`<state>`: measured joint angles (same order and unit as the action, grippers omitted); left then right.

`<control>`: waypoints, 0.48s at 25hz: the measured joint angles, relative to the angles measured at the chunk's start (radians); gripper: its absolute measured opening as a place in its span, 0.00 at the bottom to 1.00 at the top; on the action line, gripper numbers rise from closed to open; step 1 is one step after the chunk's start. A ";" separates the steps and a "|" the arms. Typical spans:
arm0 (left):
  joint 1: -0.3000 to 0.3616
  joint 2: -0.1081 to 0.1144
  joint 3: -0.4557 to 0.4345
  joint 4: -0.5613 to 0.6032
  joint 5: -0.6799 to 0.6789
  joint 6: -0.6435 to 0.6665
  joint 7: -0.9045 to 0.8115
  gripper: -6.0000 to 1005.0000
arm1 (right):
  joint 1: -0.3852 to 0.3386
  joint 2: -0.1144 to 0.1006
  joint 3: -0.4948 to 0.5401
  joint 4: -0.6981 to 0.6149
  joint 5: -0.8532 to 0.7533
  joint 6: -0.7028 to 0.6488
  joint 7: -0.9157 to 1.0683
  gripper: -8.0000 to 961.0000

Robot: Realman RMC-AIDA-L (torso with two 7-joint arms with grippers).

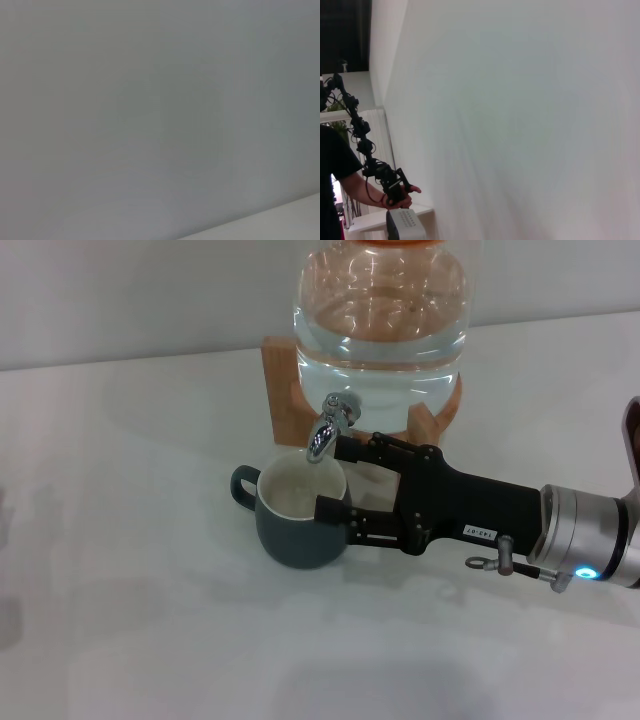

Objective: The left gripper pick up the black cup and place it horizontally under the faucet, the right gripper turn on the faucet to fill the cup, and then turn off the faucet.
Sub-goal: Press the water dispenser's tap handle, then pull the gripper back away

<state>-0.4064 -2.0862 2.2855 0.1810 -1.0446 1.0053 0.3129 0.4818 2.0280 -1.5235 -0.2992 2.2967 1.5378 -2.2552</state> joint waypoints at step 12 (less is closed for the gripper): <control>0.000 0.001 0.000 0.002 -0.001 0.001 0.000 0.87 | -0.010 0.000 0.036 0.000 0.002 -0.014 -0.013 0.88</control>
<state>-0.4065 -2.0851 2.2855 0.1826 -1.0454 1.0063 0.3129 0.4717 2.0279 -1.4877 -0.2991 2.2983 1.5241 -2.2681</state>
